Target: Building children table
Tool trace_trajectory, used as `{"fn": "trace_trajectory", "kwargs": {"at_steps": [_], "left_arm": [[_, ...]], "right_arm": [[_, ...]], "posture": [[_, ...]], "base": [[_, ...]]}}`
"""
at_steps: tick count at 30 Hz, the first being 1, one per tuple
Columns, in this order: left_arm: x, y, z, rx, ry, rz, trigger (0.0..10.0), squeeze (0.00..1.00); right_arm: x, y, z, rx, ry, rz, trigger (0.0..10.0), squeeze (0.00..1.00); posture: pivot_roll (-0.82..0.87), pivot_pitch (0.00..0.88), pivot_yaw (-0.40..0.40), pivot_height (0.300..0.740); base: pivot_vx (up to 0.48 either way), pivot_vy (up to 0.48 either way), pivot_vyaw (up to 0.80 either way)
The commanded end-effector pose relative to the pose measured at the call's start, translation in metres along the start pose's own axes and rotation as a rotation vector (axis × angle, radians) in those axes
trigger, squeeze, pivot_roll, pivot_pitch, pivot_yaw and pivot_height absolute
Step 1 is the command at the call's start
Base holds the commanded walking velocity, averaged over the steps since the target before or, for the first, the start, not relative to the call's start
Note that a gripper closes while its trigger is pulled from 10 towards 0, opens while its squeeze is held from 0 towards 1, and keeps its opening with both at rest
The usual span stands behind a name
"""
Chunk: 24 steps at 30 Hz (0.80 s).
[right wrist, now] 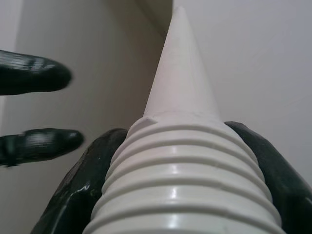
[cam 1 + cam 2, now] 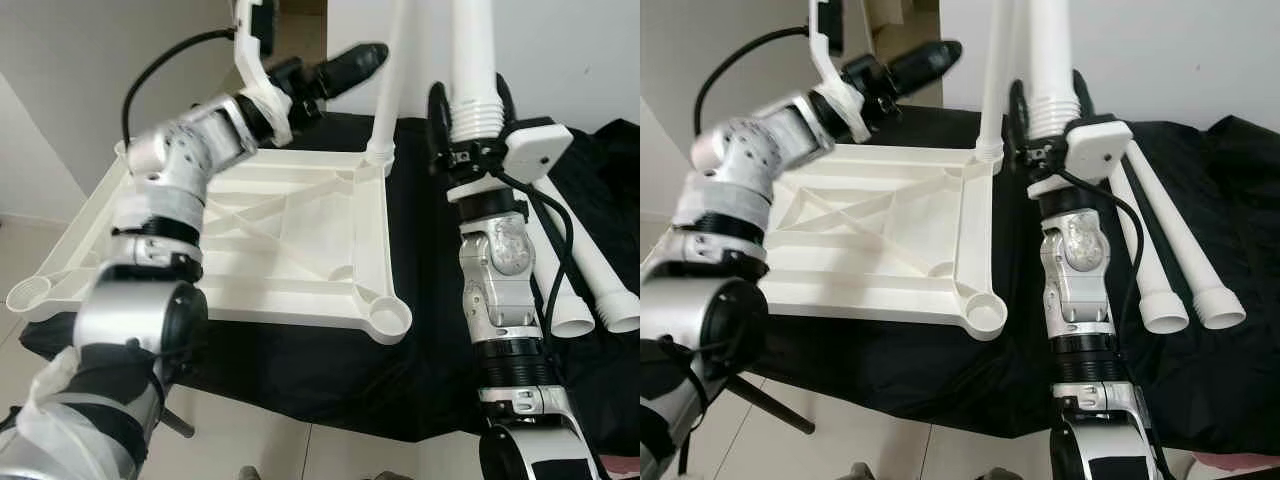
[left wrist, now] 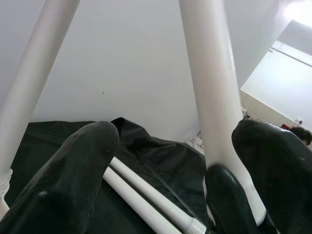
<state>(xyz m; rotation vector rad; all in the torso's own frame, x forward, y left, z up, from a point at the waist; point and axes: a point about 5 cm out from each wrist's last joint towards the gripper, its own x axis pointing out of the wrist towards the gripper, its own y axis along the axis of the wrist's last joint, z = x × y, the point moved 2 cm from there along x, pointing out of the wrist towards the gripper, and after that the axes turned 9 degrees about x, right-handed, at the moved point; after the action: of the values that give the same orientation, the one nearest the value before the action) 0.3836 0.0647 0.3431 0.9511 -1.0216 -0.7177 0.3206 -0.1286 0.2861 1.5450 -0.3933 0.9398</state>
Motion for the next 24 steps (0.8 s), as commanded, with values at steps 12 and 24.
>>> {"fn": "trace_trajectory", "kwargs": {"at_steps": [12, 24], "left_arm": [[0.001, 0.005, 0.0, -0.147, -0.057, 0.01, 10.0, 0.0], [-0.003, 0.013, -0.018, -0.159, 0.077, 0.019, 10.0, 0.0]], "right_arm": [[-0.029, -0.015, -0.035, 0.081, 0.192, -0.121, 10.0, 0.0], [-0.063, -0.03, -0.055, 0.119, 0.303, -0.256, 10.0, 0.0]], "posture": [[-0.13, 0.0, 0.074, 0.74], [-0.13, 0.0, 0.072, 0.74]], "base": [[0.0, 0.0, 0.0], [0.0, 0.0, 0.0]]}}
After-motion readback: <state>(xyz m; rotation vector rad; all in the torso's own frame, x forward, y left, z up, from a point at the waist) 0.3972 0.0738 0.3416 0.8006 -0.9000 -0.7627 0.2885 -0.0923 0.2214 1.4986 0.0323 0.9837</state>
